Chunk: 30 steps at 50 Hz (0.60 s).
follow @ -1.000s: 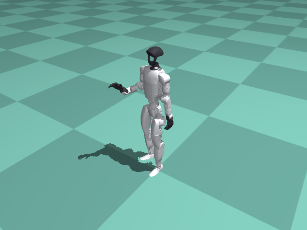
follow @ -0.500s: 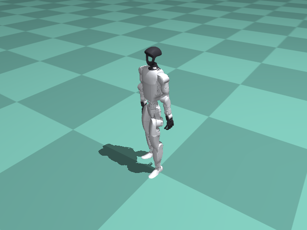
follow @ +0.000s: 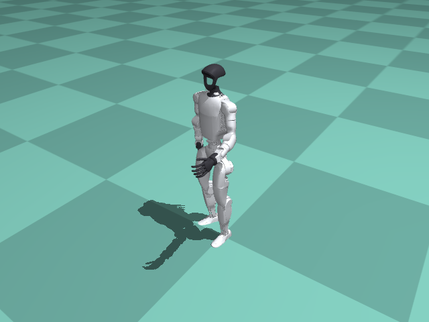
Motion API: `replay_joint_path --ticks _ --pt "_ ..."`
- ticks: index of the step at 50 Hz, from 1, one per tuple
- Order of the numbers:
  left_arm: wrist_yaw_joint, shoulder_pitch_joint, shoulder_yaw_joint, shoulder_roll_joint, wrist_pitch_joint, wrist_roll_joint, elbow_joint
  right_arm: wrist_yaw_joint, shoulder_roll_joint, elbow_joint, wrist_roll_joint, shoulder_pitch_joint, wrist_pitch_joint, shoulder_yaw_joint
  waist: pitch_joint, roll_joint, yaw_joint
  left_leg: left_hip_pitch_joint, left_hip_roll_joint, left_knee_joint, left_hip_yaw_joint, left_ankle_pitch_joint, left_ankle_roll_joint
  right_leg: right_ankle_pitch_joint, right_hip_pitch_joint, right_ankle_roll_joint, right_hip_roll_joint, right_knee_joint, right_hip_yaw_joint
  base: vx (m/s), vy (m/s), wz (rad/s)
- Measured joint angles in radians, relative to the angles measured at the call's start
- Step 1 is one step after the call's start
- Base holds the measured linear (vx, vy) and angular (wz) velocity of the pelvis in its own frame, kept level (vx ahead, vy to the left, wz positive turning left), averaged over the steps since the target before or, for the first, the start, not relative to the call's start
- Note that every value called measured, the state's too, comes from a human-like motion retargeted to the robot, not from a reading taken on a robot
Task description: Upper body actions
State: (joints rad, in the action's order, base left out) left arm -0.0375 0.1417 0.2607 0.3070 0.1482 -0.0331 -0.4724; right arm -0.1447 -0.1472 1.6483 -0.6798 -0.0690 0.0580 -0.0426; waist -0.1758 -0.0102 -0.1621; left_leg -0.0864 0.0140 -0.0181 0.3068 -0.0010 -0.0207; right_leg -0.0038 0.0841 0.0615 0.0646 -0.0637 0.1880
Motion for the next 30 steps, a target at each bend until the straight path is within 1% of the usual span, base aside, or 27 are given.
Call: replay_joint_path --ticks 6,9,12,15,17,18,20,22,23,25,27,30 --pt "0.14 0.266 0.019 0.27 0.011 0.022 0.284 -0.019 -0.003 0.001 -0.062 0.007 -0.02 -0.016 -0.034 -0.001 0.018 -0.018 -0.008 0.001 -0.025 0.002 0.0 -0.002 0.009 -0.008 -0.001 0.005 0.024 0.08 0.06 0.24" --pt "0.232 0.391 0.043 0.374 -0.019 0.049 0.389 -0.016 -0.003 -0.002 -0.084 0.015 -0.035 -0.031 -0.049 -0.014 0.041 -0.025 -0.011 0.001 -0.034 0.001 0.002 0.0 0.014 -0.017 -0.009 0.01 0.036 0.06 0.09 0.16" --pt "0.295 0.515 0.074 0.443 -0.056 0.069 0.457 -0.006 -0.008 -0.005 -0.109 0.021 -0.051 -0.047 -0.062 -0.034 0.063 -0.029 -0.011 0.0 -0.037 -0.001 0.004 0.001 0.019 -0.021 -0.016 0.013 0.042 0.04 0.1 0.05" --pt "0.331 0.66 0.081 0.476 -0.057 0.1 0.448 -0.005 -0.019 -0.003 -0.121 0.026 -0.059 -0.058 -0.068 -0.051 0.071 -0.026 -0.011 0.0 -0.033 -0.003 0.005 0.001 0.02 -0.022 -0.019 0.012 0.039 0.01 0.12 -0.08" --pt "0.331 0.758 0.057 0.484 -0.073 0.139 0.362 -0.007 -0.028 0.006 -0.113 0.028 -0.058 -0.056 -0.077 -0.058 0.065 -0.024 -0.011 -0.001 -0.027 -0.005 0.004 0.0 0.021 -0.023 -0.019 0.011 0.034 0.0 0.16 -0.13" --pt "0.322 0.802 0.037 0.481 -0.098 0.157 0.308 -0.011 -0.032 0.01 -0.109 0.029 -0.057 -0.053 -0.083 -0.06 0.062 -0.025 -0.012 -0.001 -0.024 -0.006 0.004 -0.001 0.022 -0.023 -0.019 0.011 0.032 0.01 0.15 -0.14" --pt "0.259 0.854 0.0 0.489 -0.15 0.151 0.238 -0.021 -0.039 0.011 -0.11 0.029 -0.057 -0.044 -0.096 -0.064 0.059 -0.027 -0.016 -0.002 -0.019 -0.008 0.005 -0.001 0.026 -0.026 -0.02 0.012 0.029 0.02 0.1 -0.11" --pt "0.202 0.86 -0.02 0.514 -0.164 0.124 0.237 -0.026 -0.042 0.004 -0.122 0.029 -0.058 -0.037 -0.1 -0.07 0.063 -0.026 -0.017 -0.002 -0.014 -0.01 0.005 0.0 0.029 -0.029 -0.022 0.014 0.026 0.01 0.03 -0.05" --pt "0.199 0.855 -0.022 0.529 -0.16 0.12 0.253 -0.026 -0.043 0.0 -0.127 0.029 -0.057 -0.035 -0.099 -0.072 0.065 -0.025 -0.018 -0.003 -0.01 -0.012 0.006 0.001 0.03 -0.03 -0.023 0.013 0.024 0.0 0.03 -0.18" --pt "0.236 0.831 -0.01 0.553 -0.135 0.144 0.301 -0.02 -0.042 -0.003 -0.131 0.029 -0.054 -0.033 -0.095 -0.073 0.066 -0.02 -0.02 -0.004 -0.001 -0.014 0.007 0.002 0.031 -0.033 -0.025 0.014 0.018 -0.01 0.01 -0.22" --pt "0.306 0.783 0.014 0.558 -0.1 0.178 0.372 -0.015 -0.04 0.006 -0.119 0.029 -0.051 -0.028 -0.094 -0.069 0.061 -0.017 -0.022 -0.005 0.009 -0.016 0.007 0.002 0.03 -0.035 -0.025 0.014 0.01 0.0 0.0 -0.21" --pt "0.325 0.712 0.032 0.549 -0.072 0.166 0.468 -0.018 -0.032 0.017 -0.094 0.025 -0.054 -0.01 -0.091 -0.057 0.053 -0.01 -0.028 -0.005 0.014 -0.018 0.007 0.001 0.024 -0.037 -0.024 0.016 0.006 0.0 0.0 0.0"
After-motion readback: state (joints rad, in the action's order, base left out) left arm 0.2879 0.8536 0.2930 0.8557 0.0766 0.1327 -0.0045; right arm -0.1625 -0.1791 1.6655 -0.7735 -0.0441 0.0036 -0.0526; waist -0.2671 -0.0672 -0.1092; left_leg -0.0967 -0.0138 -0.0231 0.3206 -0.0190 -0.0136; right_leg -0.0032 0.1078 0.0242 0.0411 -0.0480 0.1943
